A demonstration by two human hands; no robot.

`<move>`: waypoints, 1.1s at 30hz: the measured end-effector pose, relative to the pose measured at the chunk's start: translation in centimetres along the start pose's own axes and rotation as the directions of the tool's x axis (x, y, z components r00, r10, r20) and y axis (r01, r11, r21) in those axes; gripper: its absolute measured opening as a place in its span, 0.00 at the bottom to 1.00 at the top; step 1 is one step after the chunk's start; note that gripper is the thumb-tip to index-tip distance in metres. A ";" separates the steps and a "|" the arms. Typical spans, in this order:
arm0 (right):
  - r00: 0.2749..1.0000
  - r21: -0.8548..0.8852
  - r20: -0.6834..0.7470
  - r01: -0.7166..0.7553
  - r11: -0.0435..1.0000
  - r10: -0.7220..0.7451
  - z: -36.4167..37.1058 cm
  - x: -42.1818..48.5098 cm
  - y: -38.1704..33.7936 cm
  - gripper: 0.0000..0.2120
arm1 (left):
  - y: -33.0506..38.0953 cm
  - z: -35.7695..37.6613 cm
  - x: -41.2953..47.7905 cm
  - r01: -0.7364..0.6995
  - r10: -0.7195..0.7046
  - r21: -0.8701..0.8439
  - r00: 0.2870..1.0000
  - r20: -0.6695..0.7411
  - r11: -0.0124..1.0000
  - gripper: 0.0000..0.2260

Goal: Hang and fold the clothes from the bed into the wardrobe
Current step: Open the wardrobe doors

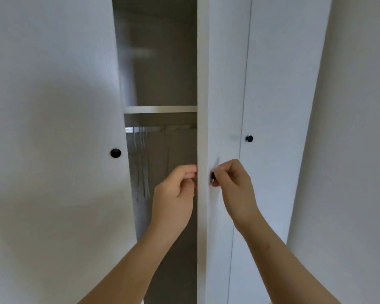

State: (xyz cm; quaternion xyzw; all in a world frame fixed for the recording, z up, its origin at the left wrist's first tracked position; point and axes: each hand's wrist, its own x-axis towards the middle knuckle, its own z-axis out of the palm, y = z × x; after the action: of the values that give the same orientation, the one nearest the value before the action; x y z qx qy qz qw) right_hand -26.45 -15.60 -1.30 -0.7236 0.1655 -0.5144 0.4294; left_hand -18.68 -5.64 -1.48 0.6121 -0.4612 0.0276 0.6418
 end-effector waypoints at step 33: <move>0.971 -0.520 -0.185 0.033 0.854 -0.150 -19.2 0.4 0.2 0.12 | 3.4 15.6 -1.1 0.096 -0.096 0.145 0.995 -0.005 0.985 0.14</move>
State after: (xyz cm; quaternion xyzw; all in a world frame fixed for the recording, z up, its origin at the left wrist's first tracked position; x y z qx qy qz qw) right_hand -43.29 -24.65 0.68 -0.7576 0.3080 -0.5481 0.1752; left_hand -30.03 -16.87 -2.30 0.6788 -0.4286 0.0294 0.5956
